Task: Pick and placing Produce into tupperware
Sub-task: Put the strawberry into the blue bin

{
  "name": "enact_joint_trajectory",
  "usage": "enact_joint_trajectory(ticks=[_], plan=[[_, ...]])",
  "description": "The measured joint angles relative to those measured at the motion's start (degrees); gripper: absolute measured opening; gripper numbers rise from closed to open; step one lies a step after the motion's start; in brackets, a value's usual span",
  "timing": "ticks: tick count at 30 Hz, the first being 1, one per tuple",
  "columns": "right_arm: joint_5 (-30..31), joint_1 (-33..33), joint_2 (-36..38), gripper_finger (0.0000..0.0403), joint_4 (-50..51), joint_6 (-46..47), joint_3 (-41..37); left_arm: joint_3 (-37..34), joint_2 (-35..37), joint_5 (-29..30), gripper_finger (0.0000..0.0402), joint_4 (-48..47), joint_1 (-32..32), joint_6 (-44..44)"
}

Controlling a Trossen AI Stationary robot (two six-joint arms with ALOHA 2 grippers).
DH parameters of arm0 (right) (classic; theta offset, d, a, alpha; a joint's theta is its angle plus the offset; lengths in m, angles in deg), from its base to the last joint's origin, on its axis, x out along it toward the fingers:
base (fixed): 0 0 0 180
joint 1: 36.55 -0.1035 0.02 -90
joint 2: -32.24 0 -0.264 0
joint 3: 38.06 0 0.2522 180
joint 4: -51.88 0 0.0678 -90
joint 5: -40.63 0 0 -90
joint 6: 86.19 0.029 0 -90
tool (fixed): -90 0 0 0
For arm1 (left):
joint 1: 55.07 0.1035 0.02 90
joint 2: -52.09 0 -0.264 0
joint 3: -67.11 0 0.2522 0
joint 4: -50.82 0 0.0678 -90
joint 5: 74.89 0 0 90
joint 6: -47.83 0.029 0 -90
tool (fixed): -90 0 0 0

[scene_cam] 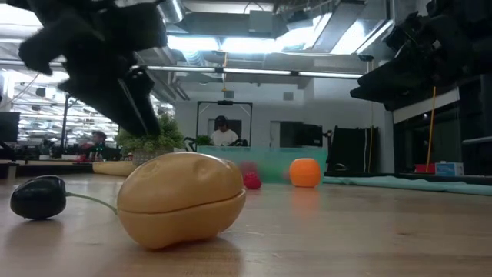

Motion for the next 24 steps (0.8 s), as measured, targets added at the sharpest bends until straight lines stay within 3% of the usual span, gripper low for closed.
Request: enact_joint_trajectory(ticks=[14,24], plan=[[0.0,0.0,0.0,0.0202,-0.02,0.0,0.0,2.5,-7.08,-3.36,0.0275,3.56,3.17,13.69],[0.0,0.0,-0.02,0.0202,-0.02,0.07,0.0,2.98,-7.2,-7.27,0.0273,1.92,5.76,15.38]])
